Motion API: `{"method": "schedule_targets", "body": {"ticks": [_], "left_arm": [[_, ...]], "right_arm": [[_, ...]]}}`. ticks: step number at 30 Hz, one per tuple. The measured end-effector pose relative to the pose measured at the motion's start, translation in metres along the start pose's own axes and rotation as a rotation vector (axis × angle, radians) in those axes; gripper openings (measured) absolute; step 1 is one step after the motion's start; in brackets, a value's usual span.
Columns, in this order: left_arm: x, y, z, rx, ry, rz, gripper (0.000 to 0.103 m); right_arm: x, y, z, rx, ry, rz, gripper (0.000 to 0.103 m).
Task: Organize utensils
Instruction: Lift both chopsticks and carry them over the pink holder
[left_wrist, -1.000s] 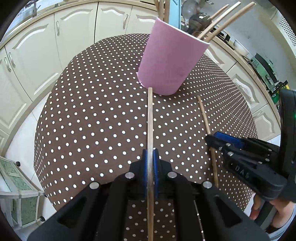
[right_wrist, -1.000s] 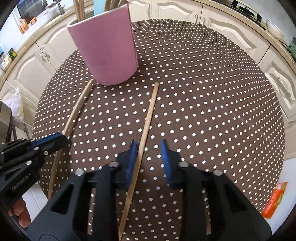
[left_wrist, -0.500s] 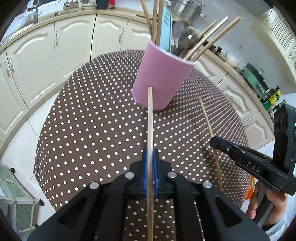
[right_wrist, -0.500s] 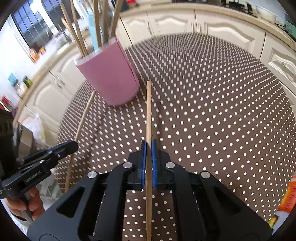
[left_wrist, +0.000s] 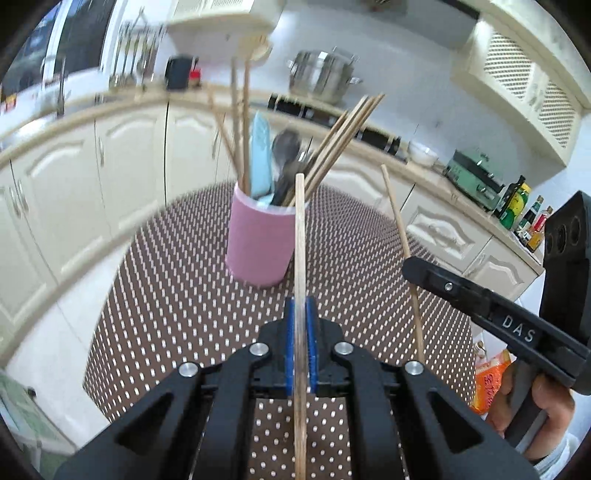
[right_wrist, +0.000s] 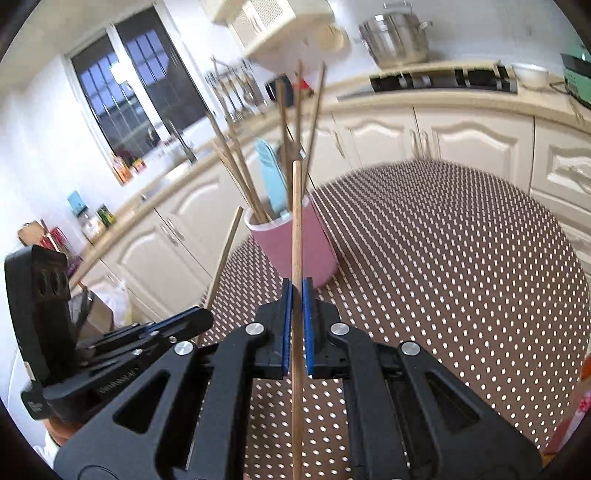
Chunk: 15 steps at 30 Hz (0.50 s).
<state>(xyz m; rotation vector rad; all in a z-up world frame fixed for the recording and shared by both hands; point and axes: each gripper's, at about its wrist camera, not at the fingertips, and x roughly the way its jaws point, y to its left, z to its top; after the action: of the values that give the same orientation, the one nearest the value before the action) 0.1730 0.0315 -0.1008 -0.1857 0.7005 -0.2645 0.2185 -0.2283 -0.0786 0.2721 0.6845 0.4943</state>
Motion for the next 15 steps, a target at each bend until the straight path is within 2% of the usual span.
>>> {"method": "schedule_targets", "body": {"ticks": [3,6,10,15], "left_arm": [[-0.012,-0.006,0.007,0.034,-0.090,-0.009,0.006],[-0.024,-0.012,0.016,0.058,-0.185,-0.015,0.006],[-0.038,-0.019,0.032,0.076,-0.320,-0.034,0.006],[-0.052,-0.025,0.054,0.083,-0.498,-0.068,0.006]], "right_arm": [[-0.013,0.007,0.005,-0.011,-0.076,0.021,0.006],[-0.026,0.028,0.008,-0.089,-0.179,-0.034,0.006],[-0.033,0.044,0.013,-0.139,-0.274,-0.035,0.006],[-0.013,0.071,0.028,-0.174,-0.371,-0.029,0.006]]}}
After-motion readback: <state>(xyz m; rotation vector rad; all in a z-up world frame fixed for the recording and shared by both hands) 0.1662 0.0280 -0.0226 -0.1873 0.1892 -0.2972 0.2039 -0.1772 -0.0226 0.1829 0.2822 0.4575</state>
